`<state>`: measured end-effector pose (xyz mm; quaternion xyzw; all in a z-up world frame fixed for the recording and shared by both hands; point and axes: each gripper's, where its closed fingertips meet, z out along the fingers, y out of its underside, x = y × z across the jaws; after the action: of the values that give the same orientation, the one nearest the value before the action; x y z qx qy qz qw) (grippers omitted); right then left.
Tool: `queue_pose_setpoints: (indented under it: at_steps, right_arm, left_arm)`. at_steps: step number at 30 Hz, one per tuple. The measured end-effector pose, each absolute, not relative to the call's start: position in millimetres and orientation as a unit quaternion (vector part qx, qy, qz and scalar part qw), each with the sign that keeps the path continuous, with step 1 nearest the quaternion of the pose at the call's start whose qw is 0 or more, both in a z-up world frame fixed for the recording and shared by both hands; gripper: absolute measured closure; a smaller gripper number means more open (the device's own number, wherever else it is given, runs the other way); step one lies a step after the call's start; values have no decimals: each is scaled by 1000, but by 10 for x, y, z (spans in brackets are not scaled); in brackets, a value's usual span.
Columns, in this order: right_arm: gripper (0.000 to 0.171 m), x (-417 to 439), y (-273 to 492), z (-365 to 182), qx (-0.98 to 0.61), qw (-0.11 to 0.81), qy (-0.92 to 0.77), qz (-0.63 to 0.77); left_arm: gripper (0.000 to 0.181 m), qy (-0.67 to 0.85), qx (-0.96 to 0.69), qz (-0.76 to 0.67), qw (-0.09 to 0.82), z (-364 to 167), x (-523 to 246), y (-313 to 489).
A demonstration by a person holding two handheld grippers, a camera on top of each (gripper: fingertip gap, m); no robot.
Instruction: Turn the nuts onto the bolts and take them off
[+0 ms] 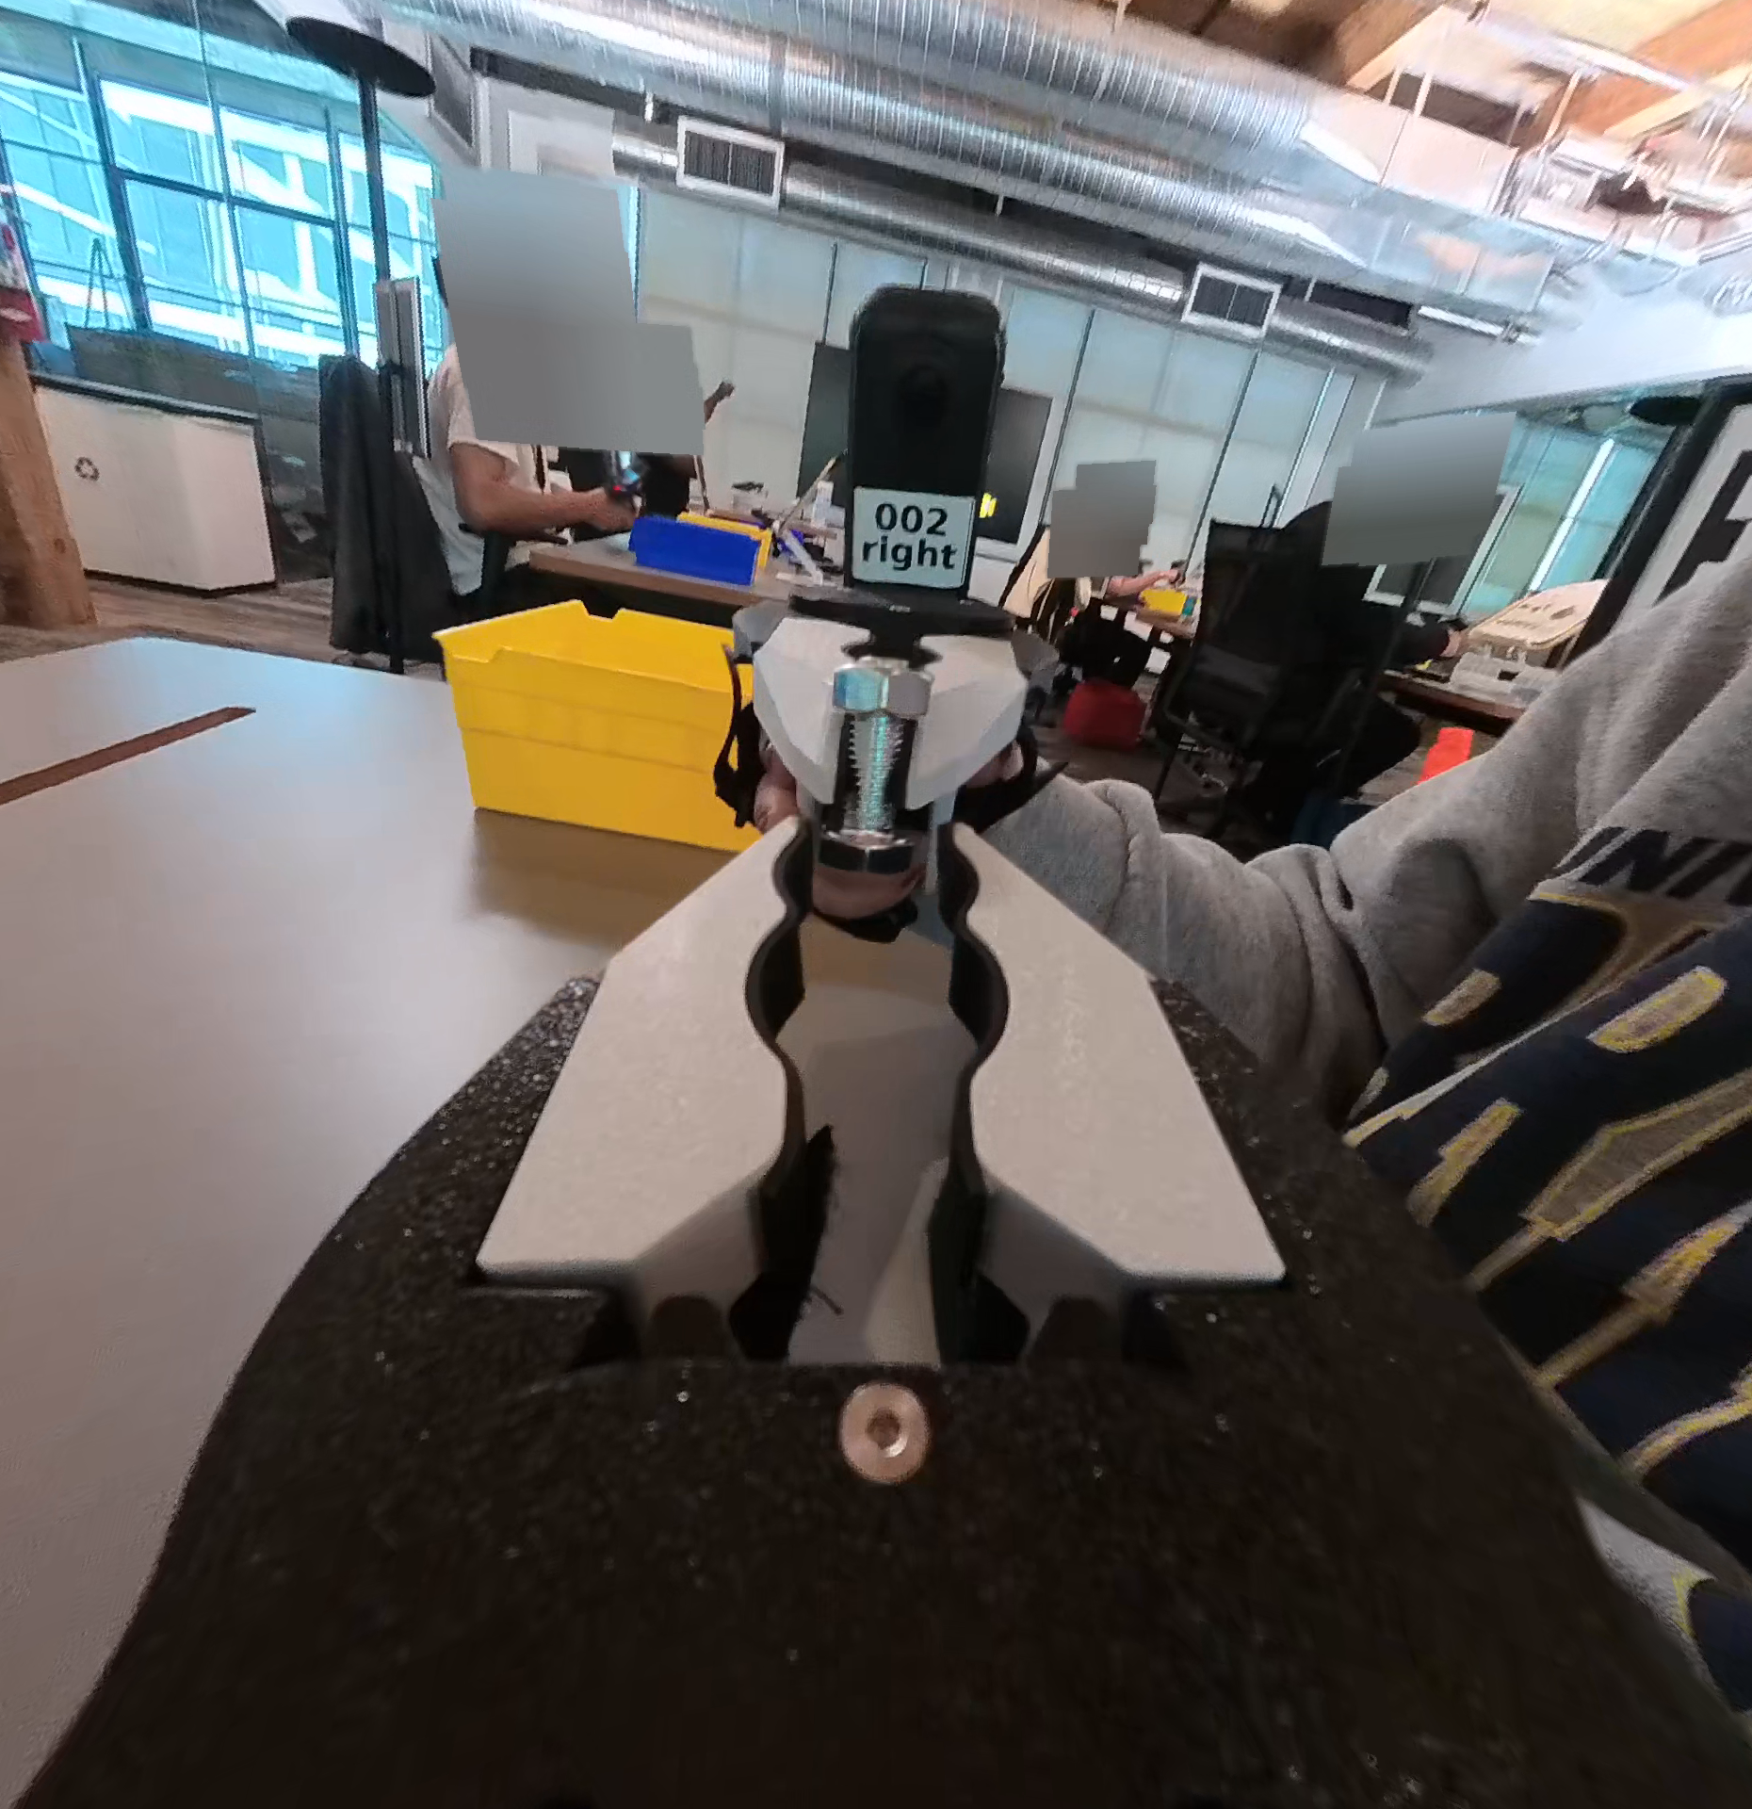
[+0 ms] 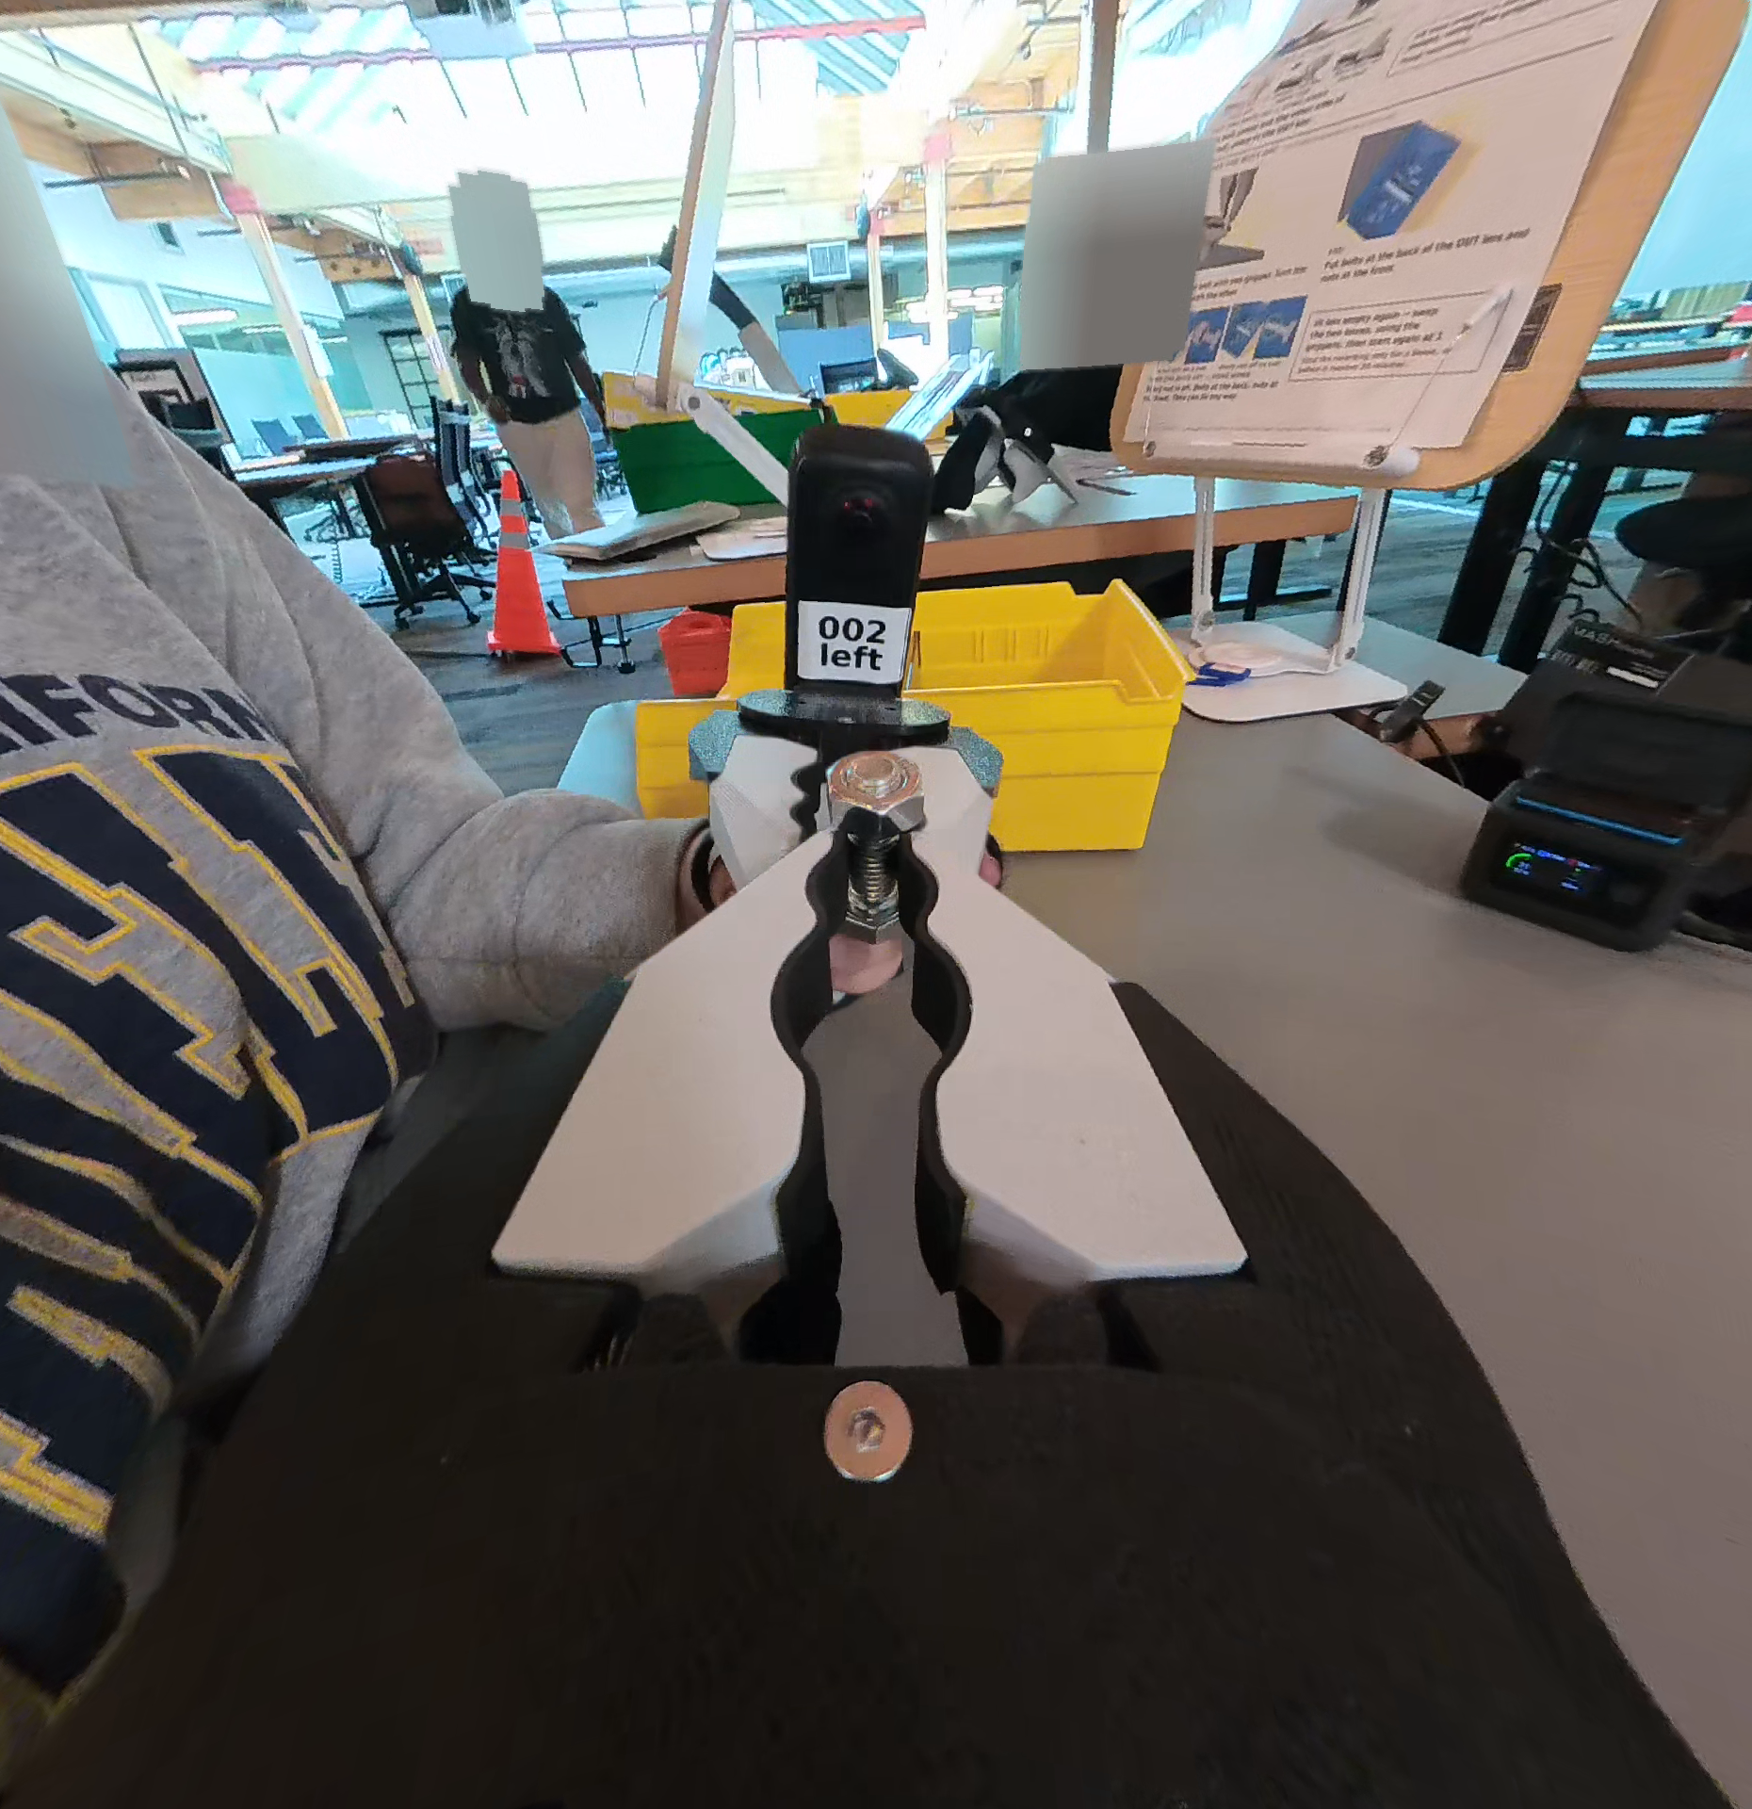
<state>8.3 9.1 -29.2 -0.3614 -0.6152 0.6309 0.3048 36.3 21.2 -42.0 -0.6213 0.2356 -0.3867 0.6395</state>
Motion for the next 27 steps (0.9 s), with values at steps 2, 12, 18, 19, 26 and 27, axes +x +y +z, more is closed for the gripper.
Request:
queue_pose_setpoints:
  at_steps: [2,12,18,19,26,27]
  right_arm:
    - [163,89,84,-310,-360,300,-619,630]
    - [117,157,66,-200,-331,300,-585,676]
    - [108,156,-166,-224,-292,287,-611,678]
    - [108,186,-144,-215,-292,288,-605,682]
    - [103,116,163,-153,-318,368,-546,682]
    - [102,74,106,-180,-316,363,-553,680]
  left_arm:
    - [162,243,-630,-381,631,-465,389,219]
    - [166,267,-631,-400,609,-580,473,180]
    - [165,265,-625,-400,616,-586,475,208]
    - [166,255,-620,-398,626,-560,404,215]
    - [166,251,-619,-398,629,-610,417,283]
    - [166,252,-618,-402,627,-626,455,293]
